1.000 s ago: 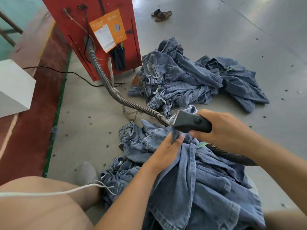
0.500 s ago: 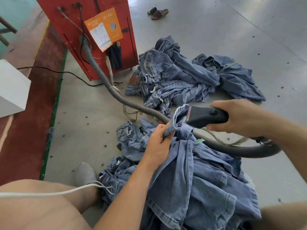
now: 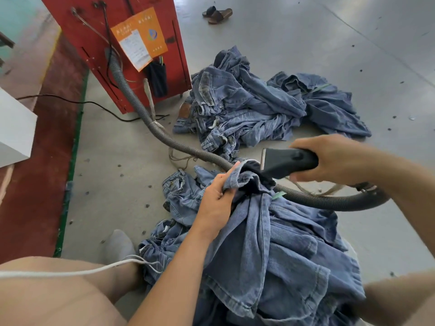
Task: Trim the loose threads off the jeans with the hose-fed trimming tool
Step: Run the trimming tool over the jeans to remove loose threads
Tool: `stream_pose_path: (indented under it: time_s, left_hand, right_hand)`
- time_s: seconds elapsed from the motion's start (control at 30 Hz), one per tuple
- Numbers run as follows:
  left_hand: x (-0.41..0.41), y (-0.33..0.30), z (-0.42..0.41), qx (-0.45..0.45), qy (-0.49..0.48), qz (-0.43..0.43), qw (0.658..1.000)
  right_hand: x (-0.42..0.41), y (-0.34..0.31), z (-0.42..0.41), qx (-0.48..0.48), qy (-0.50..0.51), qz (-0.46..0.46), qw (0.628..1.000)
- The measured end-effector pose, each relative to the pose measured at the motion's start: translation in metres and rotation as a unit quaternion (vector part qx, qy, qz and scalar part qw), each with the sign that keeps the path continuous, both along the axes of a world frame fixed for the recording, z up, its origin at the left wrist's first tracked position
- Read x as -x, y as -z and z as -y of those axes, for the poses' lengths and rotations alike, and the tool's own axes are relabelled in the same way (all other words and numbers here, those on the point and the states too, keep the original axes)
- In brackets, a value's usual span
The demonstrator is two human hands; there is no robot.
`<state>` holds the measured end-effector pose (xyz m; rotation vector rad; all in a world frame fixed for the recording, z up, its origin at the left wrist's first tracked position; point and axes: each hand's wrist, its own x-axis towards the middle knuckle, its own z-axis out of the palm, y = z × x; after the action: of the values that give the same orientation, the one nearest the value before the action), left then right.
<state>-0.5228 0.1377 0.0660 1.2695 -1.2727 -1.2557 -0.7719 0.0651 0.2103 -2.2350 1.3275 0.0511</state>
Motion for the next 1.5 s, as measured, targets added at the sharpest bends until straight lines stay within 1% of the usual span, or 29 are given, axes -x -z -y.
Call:
stream_pose_path:
  time_s: [0.13, 0.23, 0.33, 0.4, 0.5, 0.6, 0.63, 0.67, 0.7, 0.77, 0.8, 0.83, 0.87, 0.9, 0.93, 0.97, 1.0, 1.03, 1.07, 1.13, 1.17, 1.2, 1.23, 1.27, 1.33, 1.37, 1.4, 1.43, 1.5]
  left_hand:
    - [0.002, 0.000, -0.003, -0.012, 0.013, 0.014, 1.000]
    - [0.000, -0.001, -0.004, -0.044, 0.018, -0.003, 0.999]
    - [0.001, -0.004, -0.007, -0.041, 0.025, 0.018, 0.999]
    - [0.003, -0.009, -0.007, -0.052, -0.006, -0.025, 0.998]
    - [0.001, -0.012, -0.006, -0.060, -0.058, -0.110, 0.991]
    - [-0.004, -0.011, -0.005, -0.104, -0.090, -0.223, 0.965]
    - [-0.003, -0.011, -0.005, -0.117, -0.104, -0.233, 0.960]
    - [-0.001, -0.011, -0.005, -0.127, -0.121, -0.217, 0.960]
    - [0.002, -0.011, -0.005, -0.139, -0.145, -0.177, 0.963]
    - [0.006, -0.010, -0.002, -0.160, -0.209, -0.059, 0.963]
    - [0.007, -0.008, 0.000, -0.169, -0.228, 0.021, 0.959]
    - [0.008, -0.008, 0.003, -0.183, -0.233, 0.118, 0.948]
    - [0.008, -0.008, 0.004, -0.204, -0.233, 0.210, 0.927]
    - [0.008, -0.008, 0.004, -0.214, -0.243, 0.269, 0.907]
    - [0.006, -0.007, 0.004, -0.207, -0.261, 0.286, 0.898]
    - [0.003, -0.004, 0.004, -0.189, -0.273, 0.262, 0.906]
    - [0.000, -0.003, 0.004, -0.164, -0.283, 0.187, 0.926]
    - [-0.001, -0.004, 0.005, -0.147, -0.292, 0.078, 0.942]
    - [-0.003, -0.006, 0.006, -0.142, -0.299, -0.037, 0.943]
    - [-0.005, -0.008, 0.012, -0.168, -0.306, -0.214, 0.912]
    - [-0.005, -0.009, 0.014, -0.186, -0.306, -0.279, 0.891]
    - [-0.004, -0.009, 0.016, -0.208, -0.305, -0.318, 0.873]
    - [-0.003, -0.009, 0.017, -0.238, -0.301, -0.323, 0.865]
    - [-0.003, -0.008, 0.017, -0.273, -0.291, -0.285, 0.872]
    - [-0.004, -0.008, 0.014, -0.319, -0.240, -0.140, 0.906]
    - [-0.006, -0.008, 0.013, -0.328, -0.210, -0.088, 0.917]
    - [-0.009, -0.010, 0.013, -0.333, -0.185, -0.079, 0.921]
    - [-0.012, -0.011, 0.014, -0.343, -0.160, -0.122, 0.918]
    - [-0.016, -0.015, 0.014, -0.349, -0.128, -0.261, 0.891]
  right_hand:
    - [-0.021, 0.021, -0.016, -0.018, -0.061, -0.038, 0.997]
    - [-0.042, 0.023, -0.026, -0.015, -0.093, -0.012, 0.995]
    - [-0.049, 0.014, -0.028, -0.042, -0.110, 0.004, 0.993]
    - [-0.043, 0.007, -0.026, -0.057, -0.109, -0.007, 0.992]
    - [-0.024, 0.001, -0.016, -0.044, -0.072, -0.022, 0.996]
    - [-0.014, 0.001, -0.008, -0.010, -0.012, 0.009, 1.000]
    - [-0.013, 0.003, -0.006, 0.002, 0.007, 0.021, 1.000]
    - [-0.015, 0.005, -0.006, 0.013, 0.022, 0.029, 0.999]
    - [-0.016, 0.008, -0.006, 0.021, 0.028, 0.034, 0.999]
    - [-0.020, 0.012, -0.008, 0.025, 0.023, 0.043, 0.998]
    - [-0.022, 0.013, -0.010, 0.022, 0.019, 0.047, 0.998]
    - [-0.025, 0.014, -0.011, 0.019, 0.015, 0.049, 0.998]
    - [-0.026, 0.015, -0.012, 0.018, 0.014, 0.049, 0.999]
    - [-0.027, 0.015, -0.012, 0.018, 0.014, 0.048, 0.999]
    - [-0.028, 0.015, -0.012, 0.019, 0.014, 0.045, 0.999]
    - [-0.029, 0.015, -0.013, 0.022, 0.013, 0.042, 0.999]
    - [-0.029, 0.015, -0.013, 0.025, 0.012, 0.042, 0.999]
    - [-0.029, 0.016, -0.014, 0.028, 0.012, 0.045, 0.999]
    - [-0.030, 0.017, -0.015, 0.028, 0.012, 0.049, 0.998]
    - [-0.033, 0.020, -0.017, 0.033, 0.013, 0.059, 0.998]
    - [-0.034, 0.021, -0.018, 0.037, 0.013, 0.062, 0.997]
    - [-0.035, 0.022, -0.019, 0.041, 0.012, 0.065, 0.997]
    - [-0.036, 0.023, -0.019, 0.042, 0.011, 0.067, 0.997]
    - [-0.036, 0.023, -0.020, 0.041, 0.010, 0.069, 0.997]
    - [-0.036, 0.024, -0.020, 0.037, 0.006, 0.073, 0.997]
    - [-0.036, 0.025, -0.020, 0.036, 0.004, 0.074, 0.997]
    - [-0.035, 0.026, -0.019, 0.036, 0.003, 0.074, 0.997]
    - [-0.034, 0.027, -0.019, 0.037, 0.004, 0.074, 0.997]
    - [-0.031, 0.027, -0.017, 0.037, 0.007, 0.072, 0.997]
